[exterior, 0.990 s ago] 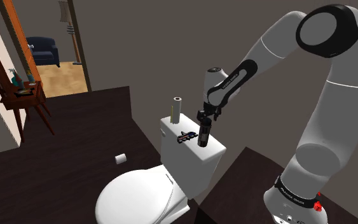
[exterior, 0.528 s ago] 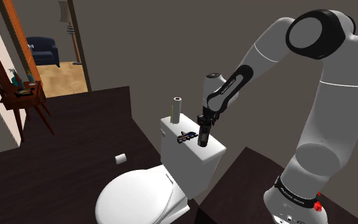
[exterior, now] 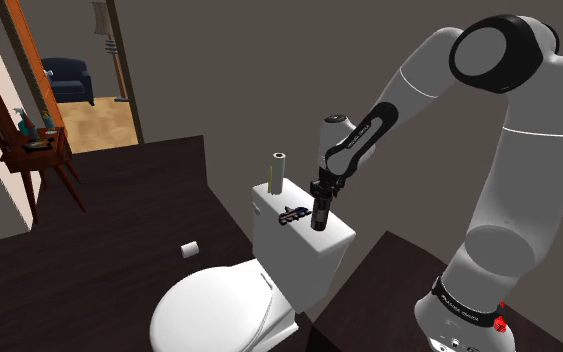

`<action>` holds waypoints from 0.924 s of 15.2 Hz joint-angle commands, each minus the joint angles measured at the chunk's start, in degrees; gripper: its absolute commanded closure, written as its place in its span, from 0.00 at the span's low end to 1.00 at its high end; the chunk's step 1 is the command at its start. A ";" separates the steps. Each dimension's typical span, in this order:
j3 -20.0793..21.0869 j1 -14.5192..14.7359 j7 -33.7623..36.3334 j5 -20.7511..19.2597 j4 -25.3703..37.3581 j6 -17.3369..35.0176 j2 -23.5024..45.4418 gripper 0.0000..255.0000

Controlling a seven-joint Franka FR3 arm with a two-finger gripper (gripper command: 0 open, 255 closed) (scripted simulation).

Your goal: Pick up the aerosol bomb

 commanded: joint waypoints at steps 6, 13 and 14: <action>0.40 -0.12 -1.40 1.19 0.11 -3.66 -3.49 1.00; 0.77 -0.08 -3.11 2.63 0.78 -8.92 -8.16 1.00; 0.80 -0.06 -3.33 2.81 0.92 -9.68 -8.78 1.00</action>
